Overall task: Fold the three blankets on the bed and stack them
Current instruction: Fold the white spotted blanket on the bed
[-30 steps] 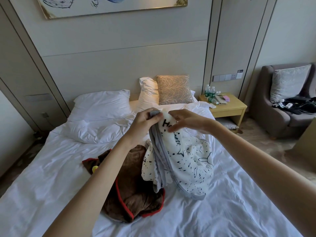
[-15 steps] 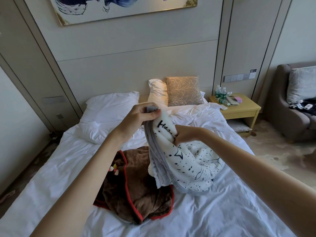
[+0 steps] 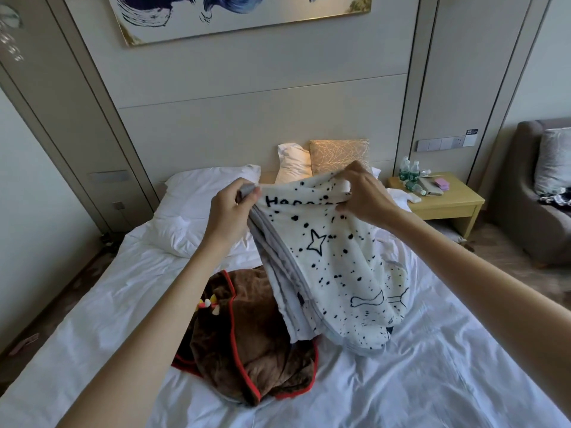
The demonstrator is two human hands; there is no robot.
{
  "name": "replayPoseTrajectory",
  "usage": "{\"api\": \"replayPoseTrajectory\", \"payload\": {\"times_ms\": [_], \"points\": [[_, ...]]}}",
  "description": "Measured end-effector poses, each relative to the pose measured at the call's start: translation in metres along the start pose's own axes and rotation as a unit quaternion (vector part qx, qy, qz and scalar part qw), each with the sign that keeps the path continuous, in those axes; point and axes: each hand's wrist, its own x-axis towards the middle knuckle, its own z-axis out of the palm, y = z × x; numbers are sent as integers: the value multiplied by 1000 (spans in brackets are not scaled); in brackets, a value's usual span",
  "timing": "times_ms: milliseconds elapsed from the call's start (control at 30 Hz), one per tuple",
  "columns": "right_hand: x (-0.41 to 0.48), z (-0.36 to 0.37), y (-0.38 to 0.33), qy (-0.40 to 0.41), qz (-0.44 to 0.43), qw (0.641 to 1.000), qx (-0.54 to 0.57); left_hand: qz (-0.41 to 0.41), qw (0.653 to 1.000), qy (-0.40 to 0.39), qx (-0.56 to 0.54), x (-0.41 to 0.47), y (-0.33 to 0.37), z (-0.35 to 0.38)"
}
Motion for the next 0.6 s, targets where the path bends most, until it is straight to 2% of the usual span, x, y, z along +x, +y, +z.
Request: {"api": "replayPoseTrajectory", "payload": {"times_ms": [100,167,267,367,400,467,533,600], "points": [[-2,-14,-3,48,-9,999,8,23,998,52,15,11,5,2],[-3,-20,-2,50,-1,998,23,43,996,73,26,16,9,2],[-5,-28,3,16,28,999,14,57,995,81,32,18,12,6],[-10,-26,11,-42,36,998,-25,54,998,44,-2,15,17,13],[-12,-24,12,-66,37,997,-4,56,998,20,-14,13,20,16],[-18,-20,7,-133,42,984,109,65,997,-29,-31,10,30,26],[-20,-17,-4,-210,36,948,236,78,994,-66,-34,7,39,39],[-17,-15,-15,-245,31,924,294,88,992,-82,-29,5,42,51]]}}
